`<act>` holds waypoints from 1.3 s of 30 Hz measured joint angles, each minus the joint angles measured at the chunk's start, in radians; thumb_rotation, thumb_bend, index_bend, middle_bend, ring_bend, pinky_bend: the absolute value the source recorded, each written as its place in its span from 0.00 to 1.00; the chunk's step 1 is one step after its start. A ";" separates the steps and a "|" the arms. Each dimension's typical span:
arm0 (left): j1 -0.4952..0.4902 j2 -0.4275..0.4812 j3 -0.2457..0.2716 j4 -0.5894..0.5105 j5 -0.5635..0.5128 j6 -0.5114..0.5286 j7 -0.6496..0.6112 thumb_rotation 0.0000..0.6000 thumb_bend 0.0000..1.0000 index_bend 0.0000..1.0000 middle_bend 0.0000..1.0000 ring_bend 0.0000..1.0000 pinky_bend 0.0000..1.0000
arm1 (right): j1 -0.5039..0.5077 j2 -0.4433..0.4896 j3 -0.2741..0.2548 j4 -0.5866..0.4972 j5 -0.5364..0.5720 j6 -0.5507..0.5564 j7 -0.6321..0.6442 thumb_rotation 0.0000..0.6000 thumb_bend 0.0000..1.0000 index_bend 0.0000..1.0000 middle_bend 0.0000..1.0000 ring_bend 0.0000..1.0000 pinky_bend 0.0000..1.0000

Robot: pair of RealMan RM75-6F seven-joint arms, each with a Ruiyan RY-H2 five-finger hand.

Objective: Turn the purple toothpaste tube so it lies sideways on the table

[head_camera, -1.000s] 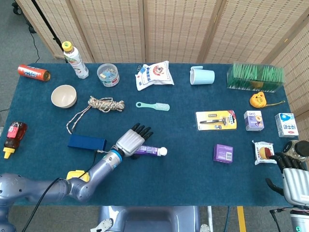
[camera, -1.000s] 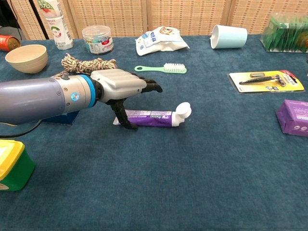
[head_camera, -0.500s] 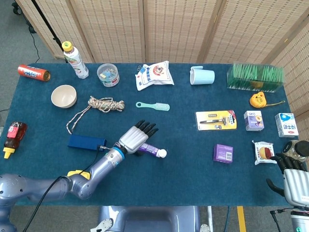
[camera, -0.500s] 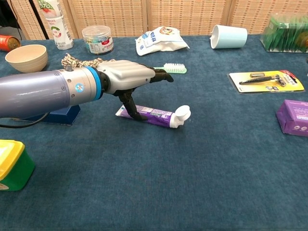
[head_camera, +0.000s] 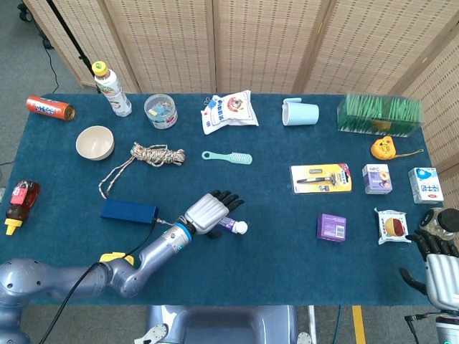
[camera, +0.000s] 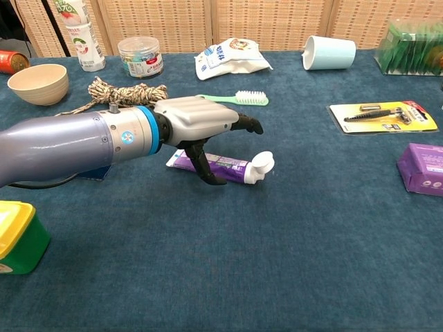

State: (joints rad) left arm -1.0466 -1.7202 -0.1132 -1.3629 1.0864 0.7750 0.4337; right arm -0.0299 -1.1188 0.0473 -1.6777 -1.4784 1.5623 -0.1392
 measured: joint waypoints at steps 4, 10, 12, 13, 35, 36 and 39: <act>-0.005 -0.009 -0.004 0.007 -0.010 -0.005 0.012 0.82 0.23 0.22 0.17 0.15 0.22 | -0.002 -0.001 0.000 0.003 0.002 0.001 0.003 1.00 0.22 0.28 0.23 0.25 0.25; -0.010 -0.018 -0.007 0.013 -0.029 -0.012 0.029 0.83 0.23 0.27 0.20 0.17 0.22 | -0.004 -0.003 0.001 0.008 0.003 0.001 0.010 1.00 0.22 0.28 0.23 0.25 0.25; -0.010 -0.020 -0.008 0.012 -0.031 -0.013 0.029 0.83 0.25 0.28 0.22 0.19 0.23 | -0.004 -0.003 0.001 0.010 0.003 0.000 0.011 1.00 0.22 0.28 0.23 0.25 0.25; -0.010 -0.021 -0.008 0.012 -0.030 -0.012 0.028 0.83 0.26 0.28 0.23 0.19 0.24 | -0.005 -0.004 0.001 0.011 0.003 0.000 0.012 1.00 0.22 0.28 0.23 0.25 0.25; -0.011 -0.044 -0.008 0.038 -0.035 -0.023 0.025 0.84 0.37 0.31 0.28 0.23 0.35 | -0.010 -0.001 0.005 0.008 0.008 0.002 0.012 1.00 0.22 0.28 0.23 0.25 0.25; -0.009 -0.044 -0.007 0.038 -0.033 -0.023 0.021 0.85 0.38 0.32 0.28 0.23 0.35 | -0.010 0.000 0.005 0.008 0.008 0.002 0.011 1.00 0.22 0.28 0.23 0.25 0.26; -0.007 -0.043 -0.005 0.040 -0.029 -0.023 0.017 0.86 0.39 0.33 0.28 0.24 0.36 | -0.010 -0.001 0.005 0.007 0.007 0.001 0.010 1.00 0.22 0.28 0.23 0.25 0.26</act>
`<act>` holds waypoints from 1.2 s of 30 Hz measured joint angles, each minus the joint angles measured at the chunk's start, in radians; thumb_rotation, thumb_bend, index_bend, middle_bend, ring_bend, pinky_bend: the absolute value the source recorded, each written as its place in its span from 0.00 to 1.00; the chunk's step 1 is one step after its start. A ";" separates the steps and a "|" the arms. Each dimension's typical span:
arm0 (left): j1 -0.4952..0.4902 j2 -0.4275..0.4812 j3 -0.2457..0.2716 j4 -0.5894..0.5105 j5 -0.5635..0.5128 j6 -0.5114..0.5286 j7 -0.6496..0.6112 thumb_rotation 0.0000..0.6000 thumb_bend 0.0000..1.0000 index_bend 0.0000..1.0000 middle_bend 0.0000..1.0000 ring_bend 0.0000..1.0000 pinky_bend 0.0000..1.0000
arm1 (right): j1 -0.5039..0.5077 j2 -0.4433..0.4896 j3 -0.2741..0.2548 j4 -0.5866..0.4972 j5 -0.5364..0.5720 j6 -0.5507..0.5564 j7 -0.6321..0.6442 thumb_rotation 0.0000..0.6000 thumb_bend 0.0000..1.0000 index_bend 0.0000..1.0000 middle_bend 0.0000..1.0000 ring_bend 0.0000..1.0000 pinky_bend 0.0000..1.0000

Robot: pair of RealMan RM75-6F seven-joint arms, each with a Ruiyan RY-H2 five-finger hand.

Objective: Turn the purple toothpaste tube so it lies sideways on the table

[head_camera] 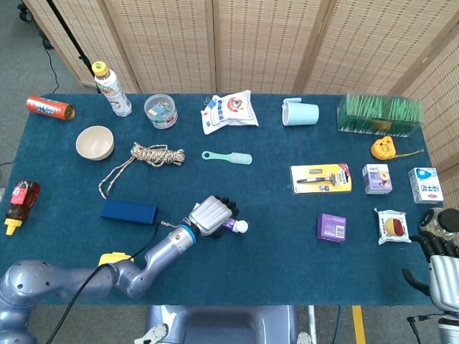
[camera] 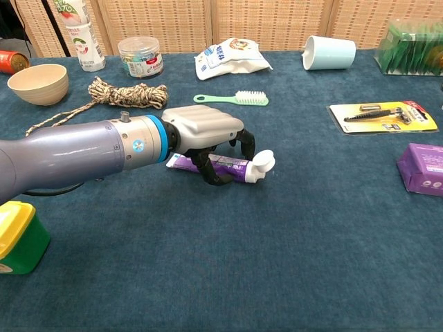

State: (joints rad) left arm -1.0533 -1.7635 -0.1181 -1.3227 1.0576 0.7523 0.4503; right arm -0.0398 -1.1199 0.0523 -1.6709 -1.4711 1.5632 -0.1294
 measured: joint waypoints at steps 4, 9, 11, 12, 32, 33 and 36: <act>0.003 -0.002 0.001 0.003 0.005 0.002 -0.004 0.87 0.40 0.34 0.30 0.25 0.38 | 0.000 -0.001 0.001 -0.001 0.002 0.000 -0.003 1.00 0.22 0.28 0.23 0.25 0.26; 0.008 0.000 0.004 0.004 0.011 0.002 -0.009 0.89 0.41 0.34 0.30 0.25 0.39 | 0.001 0.000 0.003 -0.002 0.001 0.000 -0.003 1.00 0.22 0.28 0.23 0.25 0.26; 0.009 0.000 0.005 0.005 0.013 0.001 -0.012 0.90 0.42 0.34 0.30 0.25 0.39 | 0.001 0.000 0.003 -0.003 0.001 0.000 0.000 1.00 0.22 0.28 0.23 0.25 0.26; 0.011 0.000 0.006 0.005 0.015 0.001 -0.014 0.91 0.43 0.34 0.31 0.26 0.39 | 0.000 0.000 0.003 -0.003 0.001 0.000 0.001 1.00 0.22 0.28 0.23 0.25 0.26; 0.028 0.007 0.015 0.010 0.080 0.005 -0.064 1.00 0.66 0.51 0.45 0.38 0.53 | 0.000 0.000 0.006 -0.004 0.002 0.002 0.001 1.00 0.22 0.28 0.23 0.25 0.26; 0.029 0.007 0.014 0.011 0.085 0.006 -0.069 1.00 0.68 0.52 0.46 0.38 0.54 | 0.000 0.000 0.006 -0.004 0.001 0.002 0.000 1.00 0.22 0.28 0.23 0.25 0.26; 0.031 0.009 0.011 0.012 0.102 0.014 -0.086 1.00 0.71 0.54 0.47 0.40 0.55 | 0.003 -0.001 0.008 -0.005 -0.002 0.001 -0.001 1.00 0.22 0.28 0.23 0.25 0.26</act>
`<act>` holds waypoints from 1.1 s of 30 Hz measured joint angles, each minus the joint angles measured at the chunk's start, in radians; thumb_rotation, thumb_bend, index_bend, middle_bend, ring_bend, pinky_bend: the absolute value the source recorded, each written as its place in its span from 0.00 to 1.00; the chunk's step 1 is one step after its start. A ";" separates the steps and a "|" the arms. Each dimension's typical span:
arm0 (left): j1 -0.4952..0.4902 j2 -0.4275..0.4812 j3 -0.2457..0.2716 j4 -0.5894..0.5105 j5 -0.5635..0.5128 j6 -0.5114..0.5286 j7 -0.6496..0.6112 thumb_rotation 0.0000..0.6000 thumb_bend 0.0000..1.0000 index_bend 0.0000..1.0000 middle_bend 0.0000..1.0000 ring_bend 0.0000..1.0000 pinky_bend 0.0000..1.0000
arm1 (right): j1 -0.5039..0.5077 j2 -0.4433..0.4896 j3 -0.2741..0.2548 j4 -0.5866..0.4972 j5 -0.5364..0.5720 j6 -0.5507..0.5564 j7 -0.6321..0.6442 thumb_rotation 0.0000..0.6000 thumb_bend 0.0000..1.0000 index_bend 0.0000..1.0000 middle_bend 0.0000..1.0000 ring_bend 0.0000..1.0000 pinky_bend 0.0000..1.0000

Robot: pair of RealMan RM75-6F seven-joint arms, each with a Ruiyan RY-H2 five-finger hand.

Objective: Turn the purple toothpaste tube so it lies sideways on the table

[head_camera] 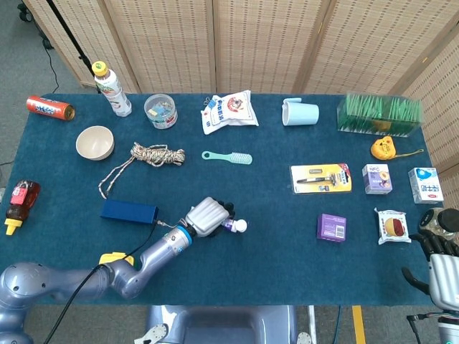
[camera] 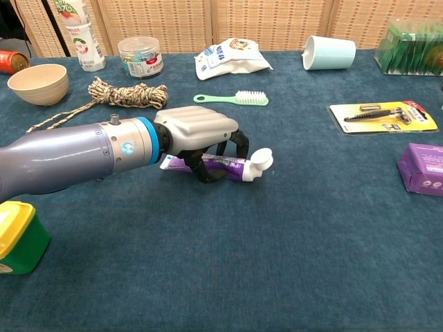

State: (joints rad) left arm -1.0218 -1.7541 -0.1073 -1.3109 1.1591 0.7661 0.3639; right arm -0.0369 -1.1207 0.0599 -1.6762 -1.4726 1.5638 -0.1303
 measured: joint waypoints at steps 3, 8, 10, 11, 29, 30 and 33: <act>0.004 0.004 -0.005 0.001 0.023 0.010 -0.027 1.00 0.72 0.55 0.49 0.41 0.56 | 0.004 -0.001 0.002 0.000 -0.004 -0.002 0.000 1.00 0.22 0.28 0.23 0.25 0.27; 0.010 0.033 -0.012 -0.002 0.066 0.023 -0.071 1.00 0.72 0.56 0.50 0.42 0.57 | 0.014 0.001 0.007 -0.004 -0.007 -0.010 0.013 1.00 0.22 0.28 0.23 0.25 0.27; 0.011 0.053 -0.015 -0.008 0.083 0.028 -0.086 1.00 0.72 0.56 0.50 0.42 0.57 | 0.019 0.003 0.010 -0.007 -0.009 -0.015 0.019 1.00 0.22 0.28 0.23 0.25 0.27; 0.012 0.063 -0.017 -0.011 0.088 0.029 -0.092 1.00 0.72 0.56 0.50 0.42 0.57 | 0.022 0.004 0.011 -0.008 -0.010 -0.017 0.023 1.00 0.22 0.28 0.23 0.25 0.27; 0.014 0.405 -0.021 -0.221 0.167 -0.020 -0.158 1.00 0.72 0.56 0.50 0.41 0.57 | 0.189 0.014 0.078 -0.040 -0.079 -0.142 0.211 1.00 0.22 0.28 0.23 0.25 0.27; 0.011 0.427 -0.021 -0.233 0.170 -0.032 -0.168 1.00 0.72 0.56 0.50 0.41 0.57 | 0.199 0.012 0.082 -0.041 -0.083 -0.147 0.221 1.00 0.22 0.28 0.23 0.25 0.27; -0.001 0.472 -0.021 -0.255 0.183 -0.063 -0.187 1.00 0.72 0.56 0.50 0.41 0.57 | 0.231 -0.001 0.096 -0.046 -0.095 -0.161 0.255 1.00 0.22 0.28 0.23 0.25 0.27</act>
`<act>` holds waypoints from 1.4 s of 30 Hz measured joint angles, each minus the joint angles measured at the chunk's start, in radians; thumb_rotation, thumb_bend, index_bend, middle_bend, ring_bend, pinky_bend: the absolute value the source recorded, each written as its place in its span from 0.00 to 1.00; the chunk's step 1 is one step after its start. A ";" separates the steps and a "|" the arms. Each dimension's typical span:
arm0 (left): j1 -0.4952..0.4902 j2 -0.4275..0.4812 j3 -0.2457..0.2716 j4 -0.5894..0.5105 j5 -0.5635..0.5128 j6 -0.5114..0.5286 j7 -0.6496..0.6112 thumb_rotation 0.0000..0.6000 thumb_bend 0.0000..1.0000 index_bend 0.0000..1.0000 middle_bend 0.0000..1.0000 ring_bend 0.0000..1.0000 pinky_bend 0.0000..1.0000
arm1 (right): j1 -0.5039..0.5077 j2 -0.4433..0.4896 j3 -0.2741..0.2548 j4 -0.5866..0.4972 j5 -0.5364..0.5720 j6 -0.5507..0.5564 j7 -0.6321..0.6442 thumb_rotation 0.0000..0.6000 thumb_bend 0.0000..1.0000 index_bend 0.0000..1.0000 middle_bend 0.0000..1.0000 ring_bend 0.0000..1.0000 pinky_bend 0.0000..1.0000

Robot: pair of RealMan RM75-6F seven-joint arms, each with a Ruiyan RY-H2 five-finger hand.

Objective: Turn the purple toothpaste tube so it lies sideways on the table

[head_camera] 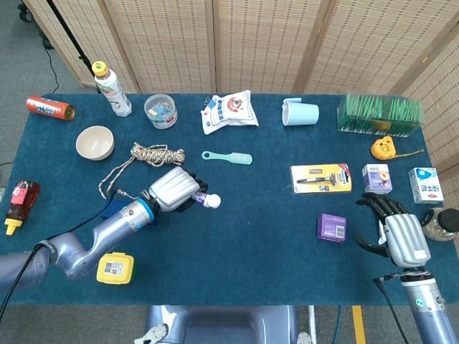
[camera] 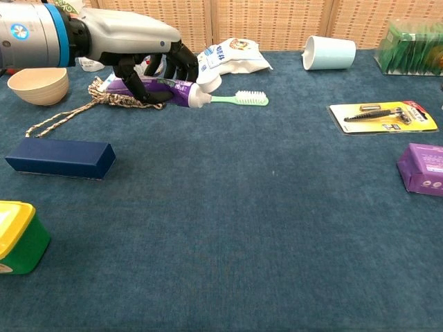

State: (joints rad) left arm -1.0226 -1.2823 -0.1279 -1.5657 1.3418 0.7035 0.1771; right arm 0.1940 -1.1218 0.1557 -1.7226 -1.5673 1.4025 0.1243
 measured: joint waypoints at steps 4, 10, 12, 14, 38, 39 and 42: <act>-0.017 0.038 -0.001 -0.020 0.005 -0.031 -0.005 1.00 0.72 0.56 0.50 0.41 0.57 | 0.037 -0.019 0.010 -0.001 -0.010 -0.024 0.029 1.00 0.22 0.29 0.23 0.24 0.27; -0.049 0.067 -0.013 -0.042 -0.007 -0.069 0.004 1.00 0.72 0.56 0.50 0.41 0.57 | 0.094 -0.045 0.016 0.001 -0.019 -0.073 0.072 1.00 0.22 0.31 0.22 0.21 0.23; -0.060 0.072 -0.018 -0.044 -0.011 -0.077 0.013 1.00 0.72 0.56 0.50 0.41 0.57 | 0.107 -0.054 0.016 0.002 -0.023 -0.083 0.082 1.00 0.22 0.32 0.22 0.19 0.19; -0.069 0.076 -0.023 -0.045 -0.019 -0.083 0.023 1.00 0.72 0.56 0.50 0.41 0.57 | 0.123 -0.066 0.017 0.009 -0.026 -0.093 0.088 1.00 0.22 0.34 0.21 0.16 0.15; -0.244 0.073 -0.063 -0.064 -0.282 -0.160 0.212 1.00 0.72 0.54 0.50 0.41 0.57 | 0.261 -0.170 0.025 0.066 -0.023 -0.171 0.146 1.00 0.22 0.21 0.04 0.00 0.00; -0.257 0.070 -0.060 -0.062 -0.302 -0.163 0.222 1.00 0.72 0.54 0.50 0.41 0.57 | 0.266 -0.174 0.024 0.066 -0.022 -0.174 0.146 1.00 0.22 0.21 0.04 0.00 0.00; -0.287 0.060 -0.051 -0.056 -0.351 -0.167 0.247 1.00 0.72 0.54 0.50 0.41 0.57 | 0.275 -0.184 0.023 0.067 -0.021 -0.177 0.143 1.00 0.22 0.20 0.04 0.00 0.00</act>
State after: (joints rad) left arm -1.3101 -1.2225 -0.1792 -1.6217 0.9904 0.5365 0.4241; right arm 0.4691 -1.3060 0.1789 -1.6554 -1.5883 1.2251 0.2676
